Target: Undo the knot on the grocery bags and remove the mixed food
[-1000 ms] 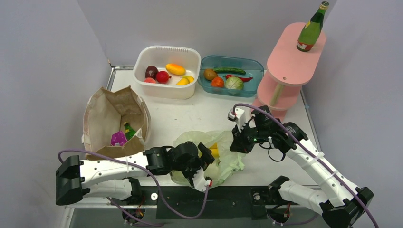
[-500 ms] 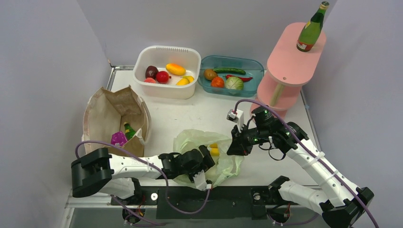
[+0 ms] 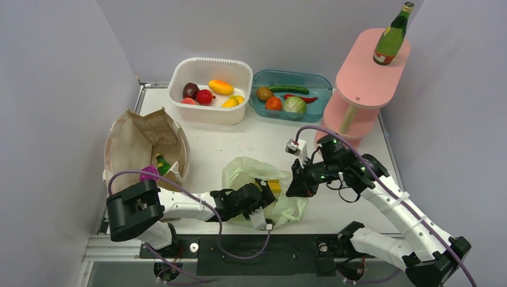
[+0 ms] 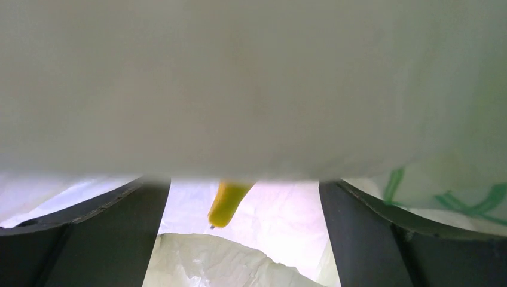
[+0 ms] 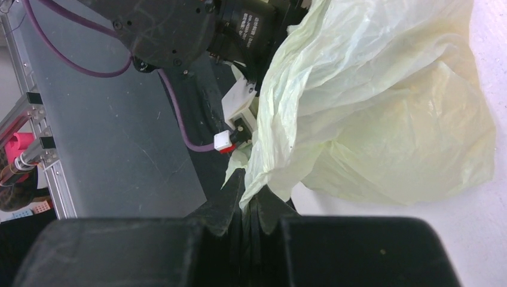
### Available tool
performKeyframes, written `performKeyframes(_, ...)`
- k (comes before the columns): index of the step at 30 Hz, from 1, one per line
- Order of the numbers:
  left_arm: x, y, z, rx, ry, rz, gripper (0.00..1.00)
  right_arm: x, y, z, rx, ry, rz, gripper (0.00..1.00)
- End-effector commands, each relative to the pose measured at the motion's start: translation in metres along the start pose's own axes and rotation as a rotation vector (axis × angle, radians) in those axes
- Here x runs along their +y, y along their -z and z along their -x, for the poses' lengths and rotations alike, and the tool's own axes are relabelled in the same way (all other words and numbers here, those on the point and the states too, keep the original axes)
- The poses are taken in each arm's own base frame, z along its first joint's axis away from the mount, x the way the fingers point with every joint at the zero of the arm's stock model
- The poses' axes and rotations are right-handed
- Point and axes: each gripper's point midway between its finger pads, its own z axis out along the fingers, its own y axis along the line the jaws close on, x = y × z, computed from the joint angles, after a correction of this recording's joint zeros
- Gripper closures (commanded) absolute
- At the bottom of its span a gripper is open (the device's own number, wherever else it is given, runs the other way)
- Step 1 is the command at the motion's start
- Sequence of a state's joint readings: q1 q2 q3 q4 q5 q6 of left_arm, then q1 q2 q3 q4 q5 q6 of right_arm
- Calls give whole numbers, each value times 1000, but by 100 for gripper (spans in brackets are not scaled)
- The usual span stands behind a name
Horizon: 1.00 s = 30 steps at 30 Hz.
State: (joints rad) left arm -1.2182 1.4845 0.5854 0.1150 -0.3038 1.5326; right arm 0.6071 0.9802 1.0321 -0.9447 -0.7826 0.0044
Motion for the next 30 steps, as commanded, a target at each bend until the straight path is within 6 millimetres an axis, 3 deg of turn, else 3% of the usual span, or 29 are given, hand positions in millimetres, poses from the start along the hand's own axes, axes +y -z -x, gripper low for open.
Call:
performKeyframes(1, 32, -5, -21, 36, 9, 41, 6, 6, 6, 6, -35, 52, 18, 100)
performKeyframes(5, 24, -21, -41, 65, -14, 8, 12, 6, 7, 5, -36, 54, 12, 100)
performKeyframes(9, 27, -33, -48, 48, 5, -2, 21, 3, 7, 4, -34, 66, -5, 100)
performKeyframes(14, 46, -34, -41, -45, 121, -3, 48, -3, 10, 6, -31, 99, -41, 100)
performKeyframes(16, 58, -28, -38, -75, 158, 36, 62, -7, 11, 6, -27, 103, -59, 100)
performKeyframes(17, 60, -25, -36, -89, 180, 45, 74, -8, 12, 6, -29, 105, -68, 100)
performKeyframes(18, 69, -16, -32, -124, 192, 76, 82, -10, 12, 6, -28, 109, -82, 100)
performKeyframes(19, 66, -11, -30, -143, 211, 72, 97, -11, 13, 5, -28, 110, -91, 100)
performKeyframes(20, 74, 1, -24, -195, 217, 103, 100, -16, 14, 5, -27, 112, -118, 100)
performKeyframes(23, 58, 26, -12, -286, 207, 27, 100, -29, 16, 7, -29, 115, -186, 100)
performKeyframes(24, 65, 38, -10, -318, 215, 46, 100, -33, 17, 8, -31, 117, -207, 100)
performKeyframes(25, 54, 44, -6, -349, 225, -6, 100, -35, 18, 10, -37, 117, -218, 100)
performKeyframes(26, 64, 56, -8, -364, 235, 8, 100, -37, 19, 11, -39, 114, -226, 100)
performKeyframes(28, 43, 82, 0, -440, 273, -137, 100, -40, 20, 14, -51, 107, -244, 100)
performKeyframes(30, 41, 108, 9, -523, 303, -203, 100, -47, 21, 17, -67, 97, -282, 100)
